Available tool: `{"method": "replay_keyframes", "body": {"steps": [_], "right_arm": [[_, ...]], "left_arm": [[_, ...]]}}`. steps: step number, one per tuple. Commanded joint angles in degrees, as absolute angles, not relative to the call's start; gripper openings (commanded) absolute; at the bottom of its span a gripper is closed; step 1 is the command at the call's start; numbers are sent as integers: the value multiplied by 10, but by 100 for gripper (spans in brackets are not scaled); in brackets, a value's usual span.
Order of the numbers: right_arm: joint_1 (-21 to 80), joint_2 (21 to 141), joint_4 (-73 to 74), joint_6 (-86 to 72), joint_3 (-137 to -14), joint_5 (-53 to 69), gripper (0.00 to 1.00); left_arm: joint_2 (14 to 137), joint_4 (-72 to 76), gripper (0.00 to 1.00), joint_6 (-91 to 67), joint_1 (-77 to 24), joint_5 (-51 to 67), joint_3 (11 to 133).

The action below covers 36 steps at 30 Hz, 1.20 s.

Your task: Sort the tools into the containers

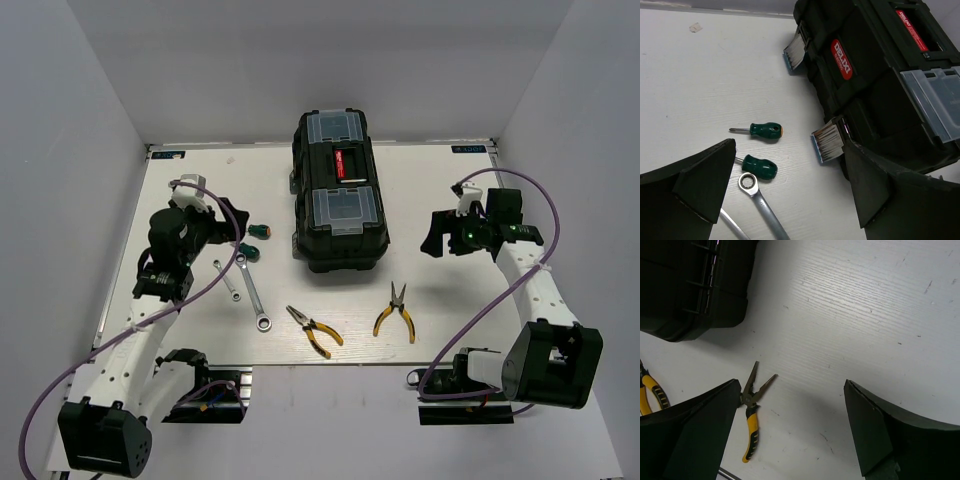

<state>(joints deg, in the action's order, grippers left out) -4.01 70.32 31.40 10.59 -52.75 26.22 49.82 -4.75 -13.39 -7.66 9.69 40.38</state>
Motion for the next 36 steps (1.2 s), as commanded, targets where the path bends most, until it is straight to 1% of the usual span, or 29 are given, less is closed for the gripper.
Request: {"method": "replay_keyframes", "body": {"steps": [1,6,8,10,12,13,14,15,16,17,18,19,20,21,22,23,24,25,26,27,28,29,30,31,33,35,36], "right_arm": [[-42,697,288,93,-532,247,90],[-45,692,294,99,-532,251,90],[-47,681,309,128,-532,293,90],[-50,671,336,182,-527,364,90],[-48,657,335,193,-534,366,90],[-44,656,346,194,-543,351,84],[-44,659,353,203,-587,347,72],[-41,662,367,208,-605,340,33],[-37,678,374,212,-625,317,15],[-32,685,394,225,-679,310,6],[-16,694,400,229,-698,302,0],[-9,727,403,229,-734,289,0],[-3,742,416,228,-768,277,0],[35,769,418,225,-784,268,19],[44,797,421,221,-815,262,28],[51,810,417,211,-845,237,33],[81,837,414,205,-874,226,49],[89,862,403,198,-888,217,52],[97,874,388,179,-899,186,52],[118,895,370,174,-933,175,58],[126,918,363,167,-943,158,63],[141,929,357,144,-952,138,65],[157,953,342,135,-990,126,65],[163,980,339,111,-1007,100,70],[192,1017,333,89,-1068,22,72],[216,1047,332,78,-1106,3,72],[224,1060,323,76,-1120,-35,72]], "left_arm": [[496,-49,100,-140,-76,128,415],[501,-49,100,-140,-76,134,415],[501,-49,100,-140,-76,139,415],[501,-49,100,-140,-76,139,415],[501,-49,100,-140,-76,139,415],[501,-49,100,-140,-76,146,415],[501,-49,100,-140,-76,146,415],[501,-49,100,-145,-76,156,415],[501,-41,94,-145,-76,172,415],[507,-41,88,-150,-76,182,415],[517,-35,78,-150,-76,203,415],[522,-30,52,-156,-76,212,415],[528,-30,38,-156,-76,221,420],[540,-30,27,-156,-76,228,420],[547,-30,16,-156,-76,235,420],[552,-37,16,-156,-76,235,426],[552,-37,16,-156,-76,240,426],[561,-43,40,-156,-76,240,426],[568,-43,56,-156,-76,240,431],[568,-43,68,-156,-76,240,432],[568,-48,74,-156,-76,240,432],[574,-48,81,-156,-76,240,432],[574,-48,83,-156,-76,240,432],[581,-54,83,-156,-76,240,437],[581,-54,84,-156,-76,245,437],[587,-54,84,-150,-76,250,437],[587,-54,84,-150,-76,250,437]]}}
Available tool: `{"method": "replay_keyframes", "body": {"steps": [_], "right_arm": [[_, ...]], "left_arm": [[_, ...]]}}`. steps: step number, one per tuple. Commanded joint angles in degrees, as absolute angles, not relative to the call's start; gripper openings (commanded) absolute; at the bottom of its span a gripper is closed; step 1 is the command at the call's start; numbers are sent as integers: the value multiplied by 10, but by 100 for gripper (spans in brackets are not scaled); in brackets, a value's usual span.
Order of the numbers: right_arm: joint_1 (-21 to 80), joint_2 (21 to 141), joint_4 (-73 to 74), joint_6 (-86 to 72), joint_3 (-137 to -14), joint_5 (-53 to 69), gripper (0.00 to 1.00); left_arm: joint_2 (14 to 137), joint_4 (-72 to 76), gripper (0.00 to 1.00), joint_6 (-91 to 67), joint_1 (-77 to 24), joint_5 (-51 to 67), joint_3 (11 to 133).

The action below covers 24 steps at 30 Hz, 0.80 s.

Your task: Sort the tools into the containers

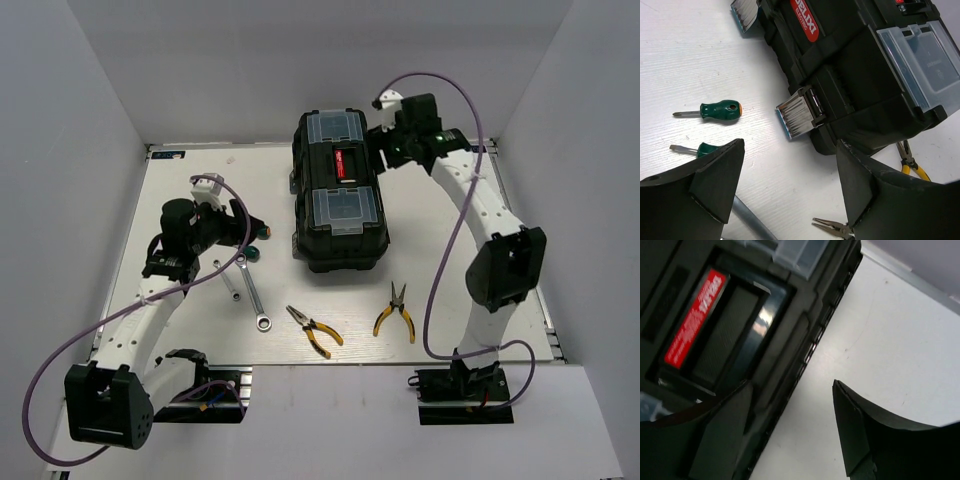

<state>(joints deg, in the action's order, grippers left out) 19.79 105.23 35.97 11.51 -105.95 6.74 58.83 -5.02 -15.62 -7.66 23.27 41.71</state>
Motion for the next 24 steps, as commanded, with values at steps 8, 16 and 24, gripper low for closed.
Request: {"method": "replay_keyframes", "body": {"steps": [8,16,24], "right_arm": [[286,1123,309,67,-1165,-92,73],[316,1181,291,78,-1173,-250,69],[317,1202,308,93,-1185,-309,65]], "left_arm": [[598,-54,84,-150,-76,266,437],[608,-54,84,-150,-76,272,437],[608,-54,84,-150,-76,277,437]]}}
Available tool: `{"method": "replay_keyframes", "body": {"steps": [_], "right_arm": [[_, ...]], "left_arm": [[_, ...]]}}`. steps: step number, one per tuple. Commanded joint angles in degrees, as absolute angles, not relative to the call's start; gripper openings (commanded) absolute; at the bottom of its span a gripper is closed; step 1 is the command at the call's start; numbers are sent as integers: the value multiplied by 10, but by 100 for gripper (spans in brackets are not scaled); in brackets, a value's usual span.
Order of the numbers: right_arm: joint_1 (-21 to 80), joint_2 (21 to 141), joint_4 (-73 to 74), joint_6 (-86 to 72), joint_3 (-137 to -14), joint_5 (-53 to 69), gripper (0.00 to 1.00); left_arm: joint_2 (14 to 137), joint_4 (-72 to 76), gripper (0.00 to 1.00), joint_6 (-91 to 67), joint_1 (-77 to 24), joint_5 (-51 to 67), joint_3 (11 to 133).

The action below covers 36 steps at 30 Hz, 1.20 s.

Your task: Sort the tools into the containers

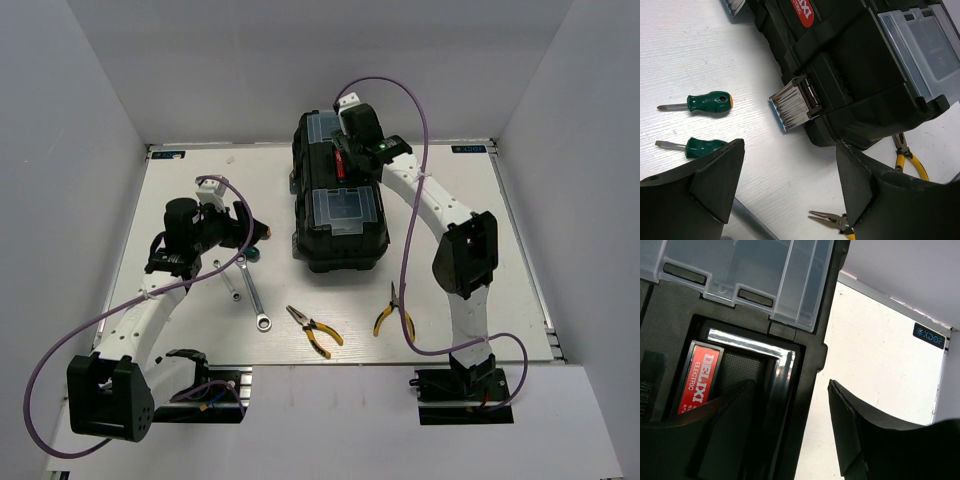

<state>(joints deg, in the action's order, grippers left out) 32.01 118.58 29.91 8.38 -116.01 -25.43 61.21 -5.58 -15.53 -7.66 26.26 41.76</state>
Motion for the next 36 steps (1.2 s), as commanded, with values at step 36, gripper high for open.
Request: {"method": "replay_keyframes", "body": {"steps": [36], "right_arm": [[344,1165,316,130,-1212,-344,30]], "left_arm": [[608,-54,84,-150,-76,282,437]]}}
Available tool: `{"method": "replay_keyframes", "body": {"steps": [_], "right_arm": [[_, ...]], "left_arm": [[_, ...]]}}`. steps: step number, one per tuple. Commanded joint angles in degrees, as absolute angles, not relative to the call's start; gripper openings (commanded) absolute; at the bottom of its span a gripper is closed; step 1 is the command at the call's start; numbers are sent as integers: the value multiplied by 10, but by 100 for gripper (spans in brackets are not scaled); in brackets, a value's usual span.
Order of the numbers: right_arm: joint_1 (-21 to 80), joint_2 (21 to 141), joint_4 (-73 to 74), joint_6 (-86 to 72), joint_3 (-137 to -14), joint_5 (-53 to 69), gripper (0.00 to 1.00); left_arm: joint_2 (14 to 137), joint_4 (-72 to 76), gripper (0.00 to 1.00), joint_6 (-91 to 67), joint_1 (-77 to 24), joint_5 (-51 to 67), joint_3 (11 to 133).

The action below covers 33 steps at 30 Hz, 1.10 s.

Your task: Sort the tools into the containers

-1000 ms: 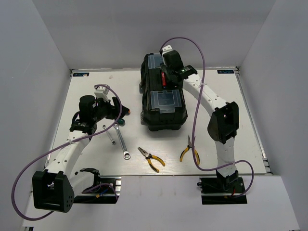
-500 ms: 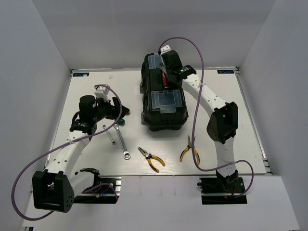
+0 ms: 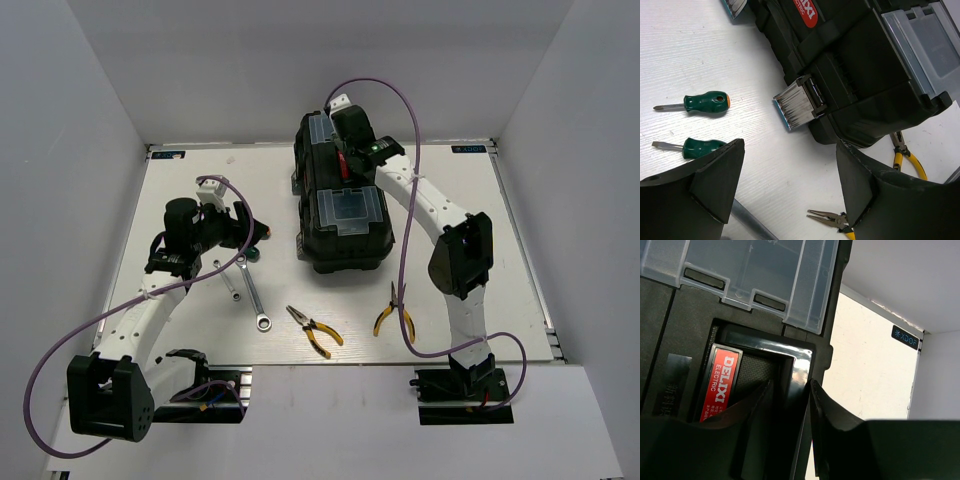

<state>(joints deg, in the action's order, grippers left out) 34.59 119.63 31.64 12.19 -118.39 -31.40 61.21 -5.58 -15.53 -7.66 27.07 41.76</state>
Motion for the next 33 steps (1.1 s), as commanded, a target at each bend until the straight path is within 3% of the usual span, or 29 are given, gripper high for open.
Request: {"method": "replay_keyframes", "body": {"steps": [1,5,18,33], "right_arm": [[345,1164,321,128,-1213,-342,26],[354,1158,323,126,-1222,-337,20],[410,1154,238,235,-1200,-410,13],[507,1191,-24,516,-1105,-528,11]], "left_arm": [[608,-54,84,-150,-76,282,437],[613,-54,84,-150,-76,282,437],[624,-42,84,-156,-76,304,437],[629,-42,84,-161,-76,304,437]]}}
